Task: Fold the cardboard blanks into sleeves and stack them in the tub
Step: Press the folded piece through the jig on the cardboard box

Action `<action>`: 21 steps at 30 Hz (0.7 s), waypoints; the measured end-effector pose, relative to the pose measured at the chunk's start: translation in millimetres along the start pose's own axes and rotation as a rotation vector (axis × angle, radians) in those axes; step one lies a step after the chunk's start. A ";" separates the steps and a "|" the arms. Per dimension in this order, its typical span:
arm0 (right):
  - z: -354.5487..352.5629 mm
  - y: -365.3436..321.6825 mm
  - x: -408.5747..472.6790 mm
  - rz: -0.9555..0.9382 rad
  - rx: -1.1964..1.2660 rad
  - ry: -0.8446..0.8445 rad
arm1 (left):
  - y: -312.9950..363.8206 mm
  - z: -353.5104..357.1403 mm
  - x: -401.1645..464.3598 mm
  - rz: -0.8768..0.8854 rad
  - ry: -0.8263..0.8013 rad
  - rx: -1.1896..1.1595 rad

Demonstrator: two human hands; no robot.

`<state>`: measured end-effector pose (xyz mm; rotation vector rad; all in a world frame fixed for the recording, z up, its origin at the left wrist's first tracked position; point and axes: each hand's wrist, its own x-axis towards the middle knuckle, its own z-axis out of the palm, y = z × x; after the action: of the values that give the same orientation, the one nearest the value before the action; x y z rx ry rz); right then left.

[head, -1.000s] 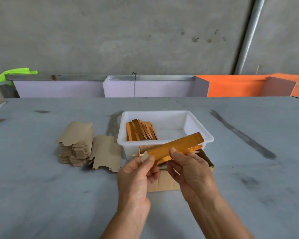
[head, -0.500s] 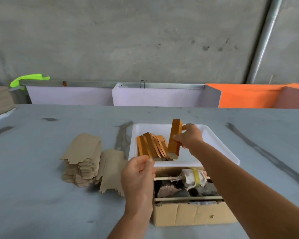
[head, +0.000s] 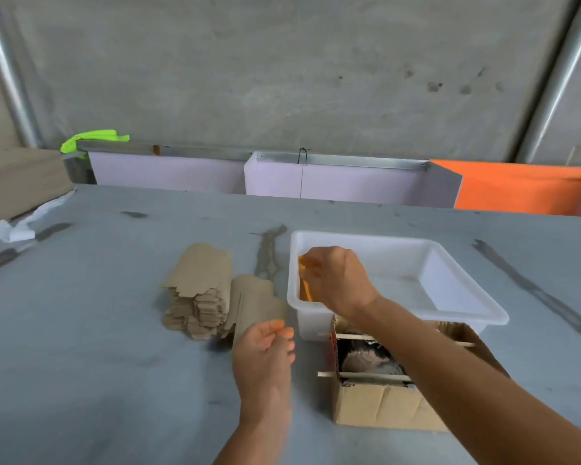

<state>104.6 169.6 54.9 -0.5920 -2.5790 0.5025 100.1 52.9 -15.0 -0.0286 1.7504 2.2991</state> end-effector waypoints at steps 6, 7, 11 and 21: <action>49.5 -55.0 -40.8 -0.146 -0.076 -0.316 | -1.9 -31.3 4.0 -0.036 0.133 -0.029; 58.4 -56.9 -42.7 -0.139 -0.141 -0.348 | -5.1 -36.7 6.3 -0.036 0.159 -0.009; 79.0 -55.8 -46.9 -0.092 -0.239 -0.345 | -11.8 -50.9 5.4 -0.028 0.299 0.097; 95.9 -43.9 -70.1 -0.319 -0.480 -0.207 | -16.3 -55.5 7.8 -0.016 0.274 0.067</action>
<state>100.0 75.5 -29.6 -0.2721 -2.9341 -0.1779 88.4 5.6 -47.1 -0.3608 1.9454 2.3128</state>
